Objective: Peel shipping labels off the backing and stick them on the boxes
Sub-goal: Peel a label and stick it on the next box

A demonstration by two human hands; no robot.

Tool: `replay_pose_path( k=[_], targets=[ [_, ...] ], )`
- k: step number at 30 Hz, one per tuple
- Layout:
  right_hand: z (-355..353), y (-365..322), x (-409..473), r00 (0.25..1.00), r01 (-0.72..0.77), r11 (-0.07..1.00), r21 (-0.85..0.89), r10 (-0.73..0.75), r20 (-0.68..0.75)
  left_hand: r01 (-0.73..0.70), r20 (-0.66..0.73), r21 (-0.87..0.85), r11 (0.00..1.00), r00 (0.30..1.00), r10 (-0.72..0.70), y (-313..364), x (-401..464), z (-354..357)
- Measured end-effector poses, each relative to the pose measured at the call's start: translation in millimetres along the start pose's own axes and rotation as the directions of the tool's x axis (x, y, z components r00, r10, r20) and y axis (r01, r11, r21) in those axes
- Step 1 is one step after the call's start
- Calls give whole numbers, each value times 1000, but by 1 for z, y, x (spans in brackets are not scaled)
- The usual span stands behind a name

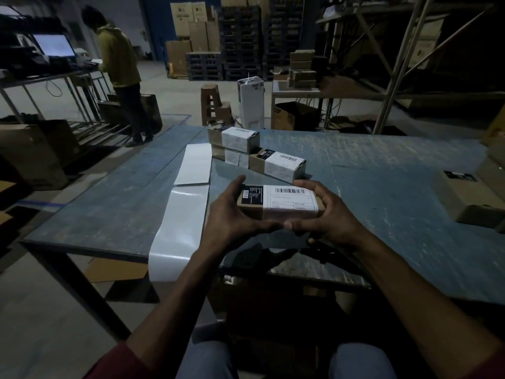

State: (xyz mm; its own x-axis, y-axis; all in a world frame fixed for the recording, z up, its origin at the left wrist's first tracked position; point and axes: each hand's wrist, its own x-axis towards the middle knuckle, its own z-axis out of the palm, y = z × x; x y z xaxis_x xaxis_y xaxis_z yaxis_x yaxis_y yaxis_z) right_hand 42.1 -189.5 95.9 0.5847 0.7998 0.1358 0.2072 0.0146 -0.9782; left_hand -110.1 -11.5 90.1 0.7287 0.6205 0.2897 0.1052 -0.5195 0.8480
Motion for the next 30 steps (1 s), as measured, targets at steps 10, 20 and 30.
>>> replay_pose_path(
  k=[10,20,30],
  targets=[
    [4,-2,1,995,98,994,42,-98,-7,93,1,-282,955,995,-96,12,3,-2],
    [-11,-7,1,995,-6,975,224,-17,100,-137,63,-381,914,983,174,11,-1,-16],
    [-2,-14,-5,975,218,975,35,-220,44,162,-38,-442,882,979,-199,21,-4,5]
  ],
)
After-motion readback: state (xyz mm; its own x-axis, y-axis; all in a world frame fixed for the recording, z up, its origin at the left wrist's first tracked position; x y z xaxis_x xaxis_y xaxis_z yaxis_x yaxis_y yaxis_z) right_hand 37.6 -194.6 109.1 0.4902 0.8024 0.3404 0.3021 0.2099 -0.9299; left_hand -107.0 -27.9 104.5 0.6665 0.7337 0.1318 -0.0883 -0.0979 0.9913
